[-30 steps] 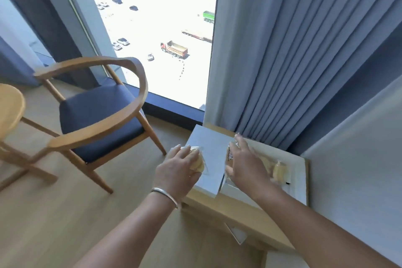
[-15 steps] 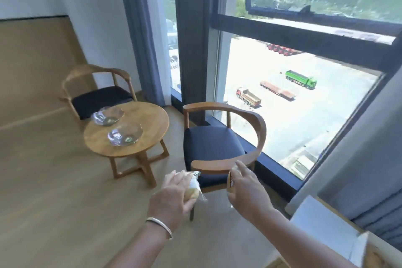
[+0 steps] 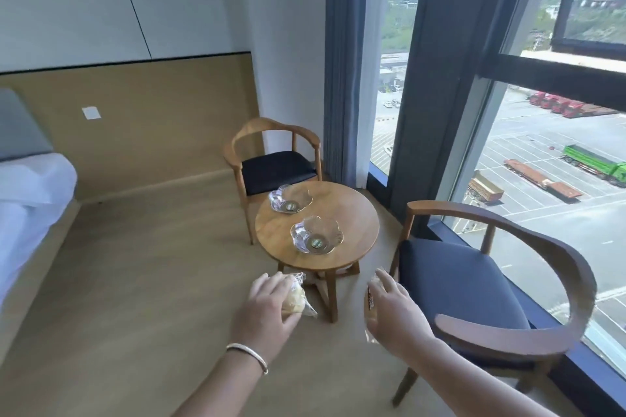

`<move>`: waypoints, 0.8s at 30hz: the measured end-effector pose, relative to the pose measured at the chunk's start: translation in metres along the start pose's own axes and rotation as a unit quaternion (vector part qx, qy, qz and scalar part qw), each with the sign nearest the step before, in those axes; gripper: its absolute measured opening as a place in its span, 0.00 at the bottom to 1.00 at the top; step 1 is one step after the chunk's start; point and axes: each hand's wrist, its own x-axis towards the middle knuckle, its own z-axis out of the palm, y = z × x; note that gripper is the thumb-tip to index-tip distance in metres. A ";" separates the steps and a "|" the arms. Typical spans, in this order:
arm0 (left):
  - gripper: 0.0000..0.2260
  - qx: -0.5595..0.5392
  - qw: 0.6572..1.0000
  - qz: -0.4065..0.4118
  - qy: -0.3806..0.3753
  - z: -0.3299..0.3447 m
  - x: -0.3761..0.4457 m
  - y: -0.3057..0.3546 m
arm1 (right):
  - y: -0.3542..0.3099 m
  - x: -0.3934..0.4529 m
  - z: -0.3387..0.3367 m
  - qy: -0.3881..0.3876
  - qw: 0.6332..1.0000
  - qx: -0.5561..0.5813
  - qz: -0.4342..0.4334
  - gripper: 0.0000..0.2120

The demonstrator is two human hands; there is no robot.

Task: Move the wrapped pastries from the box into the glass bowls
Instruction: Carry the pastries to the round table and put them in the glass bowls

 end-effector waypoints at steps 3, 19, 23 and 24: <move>0.27 0.008 1.000 -0.014 -0.001 0.002 0.037 -0.033 | -0.019 0.056 0.011 -0.006 1.000 0.012 -0.016 0.27; 0.26 0.029 0.996 -0.019 -0.083 0.086 0.300 -0.130 | -0.015 0.364 0.060 -0.060 0.994 0.089 0.001 0.31; 0.26 0.028 0.991 0.005 -0.134 0.123 0.335 -0.141 | -0.003 0.398 0.078 -0.069 0.992 0.100 0.033 0.31; 0.27 0.026 0.989 0.008 -0.149 0.134 0.342 -0.144 | 0.000 0.405 0.084 -0.073 0.991 0.104 0.044 0.31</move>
